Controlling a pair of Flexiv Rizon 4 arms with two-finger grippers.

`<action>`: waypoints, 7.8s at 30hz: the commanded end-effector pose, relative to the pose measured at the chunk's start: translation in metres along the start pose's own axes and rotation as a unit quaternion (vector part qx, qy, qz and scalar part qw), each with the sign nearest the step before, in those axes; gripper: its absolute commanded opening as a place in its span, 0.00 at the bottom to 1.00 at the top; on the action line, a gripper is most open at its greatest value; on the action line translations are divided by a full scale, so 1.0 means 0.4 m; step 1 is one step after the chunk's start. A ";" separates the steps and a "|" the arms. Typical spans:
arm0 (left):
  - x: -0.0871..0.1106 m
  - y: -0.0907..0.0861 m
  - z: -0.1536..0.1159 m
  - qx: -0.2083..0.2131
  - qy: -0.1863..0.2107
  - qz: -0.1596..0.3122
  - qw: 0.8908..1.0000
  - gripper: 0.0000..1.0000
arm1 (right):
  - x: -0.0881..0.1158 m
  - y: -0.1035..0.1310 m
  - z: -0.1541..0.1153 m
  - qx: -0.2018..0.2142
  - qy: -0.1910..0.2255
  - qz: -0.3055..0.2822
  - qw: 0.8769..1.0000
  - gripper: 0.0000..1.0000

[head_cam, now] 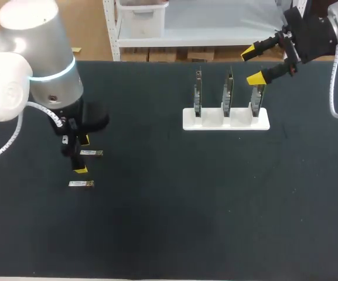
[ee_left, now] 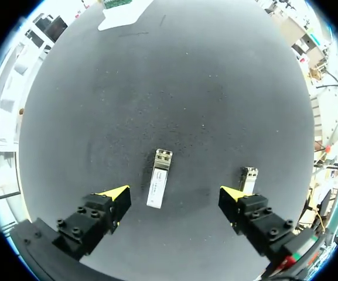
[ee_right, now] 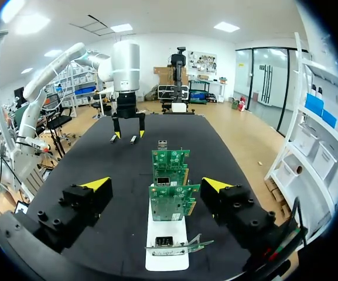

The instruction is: Pick up the optical module with the left hand, and insert it into the network port with the right hand.

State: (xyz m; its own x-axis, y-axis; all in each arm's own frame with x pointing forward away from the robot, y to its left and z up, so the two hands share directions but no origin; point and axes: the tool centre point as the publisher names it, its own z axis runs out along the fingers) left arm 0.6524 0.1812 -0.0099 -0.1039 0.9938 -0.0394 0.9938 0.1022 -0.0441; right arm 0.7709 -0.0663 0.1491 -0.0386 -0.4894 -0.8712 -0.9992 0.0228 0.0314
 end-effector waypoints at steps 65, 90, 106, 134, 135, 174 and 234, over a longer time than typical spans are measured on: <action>-0.155 0.206 -0.213 -0.102 -0.313 -0.214 0.920 0.00 | -0.001 0.007 0.000 0.003 0.000 -0.001 1.000 1.00; -0.527 0.377 -0.469 -0.153 -0.512 -0.147 0.832 0.00 | -0.001 0.007 0.000 0.003 0.000 -0.001 1.000 1.00; -0.711 0.348 -0.514 -0.091 -0.581 -0.059 0.807 0.00 | -0.001 0.007 0.000 0.003 0.000 -0.001 1.000 1.00; -0.904 0.265 -0.482 0.000 -0.634 0.022 0.773 0.00 | -0.001 0.007 0.000 0.003 0.000 -0.001 1.000 1.00; -0.904 0.263 -0.484 0.000 -0.638 0.025 0.769 0.00 | -0.001 0.007 0.000 0.003 0.000 -0.001 1.000 1.00; -0.937 0.184 -0.472 0.005 -0.662 0.055 0.748 0.00 | -0.001 0.007 0.000 0.003 0.000 -0.001 1.000 1.00; -0.975 0.187 -0.427 0.016 -0.658 0.057 0.751 0.00 | -0.001 0.007 0.000 0.003 0.000 -0.001 1.000 1.00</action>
State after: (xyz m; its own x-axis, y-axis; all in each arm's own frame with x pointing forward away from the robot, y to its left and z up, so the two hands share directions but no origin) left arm 0.7695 -0.1891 0.1741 0.0116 0.0918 -0.9957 0.9999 0.0069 0.0123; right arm 0.7709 -0.0663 0.1491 -0.0386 -0.4894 -0.8712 -0.9992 0.0229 0.0314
